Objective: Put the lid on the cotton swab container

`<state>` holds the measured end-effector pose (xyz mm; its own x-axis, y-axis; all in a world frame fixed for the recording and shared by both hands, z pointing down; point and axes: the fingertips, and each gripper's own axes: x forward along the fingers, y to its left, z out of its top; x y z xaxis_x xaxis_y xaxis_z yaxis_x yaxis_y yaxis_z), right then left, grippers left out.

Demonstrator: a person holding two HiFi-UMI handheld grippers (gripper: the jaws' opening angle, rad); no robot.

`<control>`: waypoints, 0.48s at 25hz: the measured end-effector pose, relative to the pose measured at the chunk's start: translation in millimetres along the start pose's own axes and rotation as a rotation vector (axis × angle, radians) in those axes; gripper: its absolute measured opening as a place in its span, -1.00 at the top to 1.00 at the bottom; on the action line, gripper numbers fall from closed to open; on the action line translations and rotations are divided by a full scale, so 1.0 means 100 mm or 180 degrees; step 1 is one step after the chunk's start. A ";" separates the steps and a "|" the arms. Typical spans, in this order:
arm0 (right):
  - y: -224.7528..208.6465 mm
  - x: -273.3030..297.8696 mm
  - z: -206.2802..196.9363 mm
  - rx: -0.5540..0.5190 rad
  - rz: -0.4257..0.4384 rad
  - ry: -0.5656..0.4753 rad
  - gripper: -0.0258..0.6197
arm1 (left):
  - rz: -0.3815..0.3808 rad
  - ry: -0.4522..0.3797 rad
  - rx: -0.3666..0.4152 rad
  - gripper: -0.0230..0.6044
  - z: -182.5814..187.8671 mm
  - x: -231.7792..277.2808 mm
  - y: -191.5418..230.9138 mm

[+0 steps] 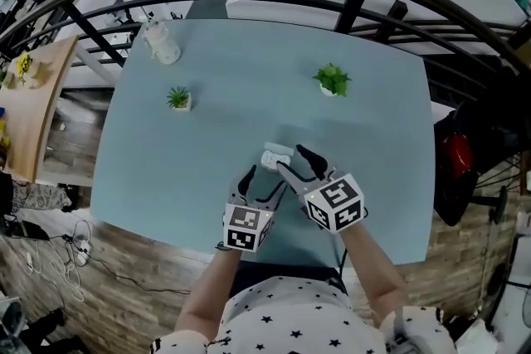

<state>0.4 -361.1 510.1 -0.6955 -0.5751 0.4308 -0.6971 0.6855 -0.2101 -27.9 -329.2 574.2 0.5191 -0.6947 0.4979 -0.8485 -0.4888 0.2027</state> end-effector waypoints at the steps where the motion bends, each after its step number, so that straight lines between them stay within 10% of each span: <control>1: -0.02 0.03 -0.01 -0.0008 0.0007 0.0011 0.24 | 0.0006 0.0018 0.0027 -0.09 -0.03 0.05 0.01; 12: -0.04 0.26 -0.05 -0.0126 0.0216 0.0178 0.24 | 0.0049 0.0176 0.0155 -0.21 -0.14 0.45 0.11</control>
<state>-14.4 -376.3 527.0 -0.7292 -0.5017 0.4654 -0.6406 0.7397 -0.2062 -15.2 -358.2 610.3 0.4985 -0.6727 0.5469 -0.8496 -0.5044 0.1541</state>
